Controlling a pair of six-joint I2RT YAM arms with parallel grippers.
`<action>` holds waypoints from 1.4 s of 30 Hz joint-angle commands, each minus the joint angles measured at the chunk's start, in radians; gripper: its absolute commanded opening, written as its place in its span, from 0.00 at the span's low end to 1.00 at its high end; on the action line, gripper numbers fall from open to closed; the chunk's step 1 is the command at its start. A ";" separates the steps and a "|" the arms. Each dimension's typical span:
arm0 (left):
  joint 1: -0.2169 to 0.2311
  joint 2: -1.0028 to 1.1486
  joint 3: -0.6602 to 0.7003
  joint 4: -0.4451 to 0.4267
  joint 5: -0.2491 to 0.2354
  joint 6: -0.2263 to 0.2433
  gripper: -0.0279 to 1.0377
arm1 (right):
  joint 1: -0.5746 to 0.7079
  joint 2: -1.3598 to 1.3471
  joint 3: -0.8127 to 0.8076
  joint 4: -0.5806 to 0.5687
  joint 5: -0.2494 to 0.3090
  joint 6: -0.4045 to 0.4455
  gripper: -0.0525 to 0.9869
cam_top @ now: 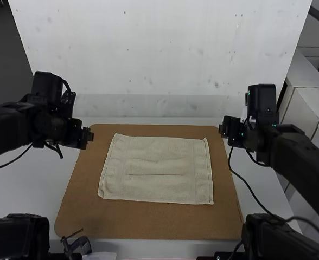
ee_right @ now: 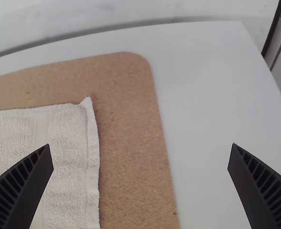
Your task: Fold the towel.
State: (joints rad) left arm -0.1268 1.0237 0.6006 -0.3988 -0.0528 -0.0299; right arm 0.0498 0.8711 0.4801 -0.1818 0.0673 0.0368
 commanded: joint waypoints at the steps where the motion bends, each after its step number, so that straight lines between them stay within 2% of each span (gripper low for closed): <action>1: -0.019 0.136 0.088 -0.003 0.027 -0.033 0.94 | 0.018 0.157 0.075 0.031 -0.027 0.018 0.95; 10: -0.019 0.265 0.163 0.028 0.030 -0.030 0.94 | 0.070 0.583 0.235 0.094 -0.026 0.094 0.97; 14: -0.016 0.273 0.163 0.049 0.030 -0.025 0.94 | 0.096 0.752 0.313 0.107 -0.026 0.094 0.95; 20: -0.011 0.273 0.159 0.052 0.053 -0.022 0.94 | 0.114 0.934 0.405 0.131 -0.026 0.110 0.95; 28: 0.019 0.302 0.156 0.089 0.068 -0.011 0.94 | 0.131 1.069 0.474 0.197 -0.027 0.149 0.92; 30: 0.026 0.315 0.156 0.089 0.082 -0.001 0.94 | 0.136 1.094 0.488 0.191 -0.026 0.150 0.79; 34: 0.026 0.346 0.156 0.103 0.082 0.001 0.94 | 0.163 1.145 0.506 0.168 -0.012 0.164 0.36; 38: 0.019 0.408 0.174 0.126 0.084 0.002 0.94 | 0.174 1.155 0.514 0.148 0.034 0.164 0.08; 42: -0.014 0.521 0.248 0.126 0.074 -0.004 0.94 | 0.170 1.163 0.523 0.140 0.035 0.170 0.07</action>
State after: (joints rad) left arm -0.1158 1.4689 0.7635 -0.2836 0.0158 -0.0391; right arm 0.2066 1.9648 1.0061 -0.0360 0.1593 0.1890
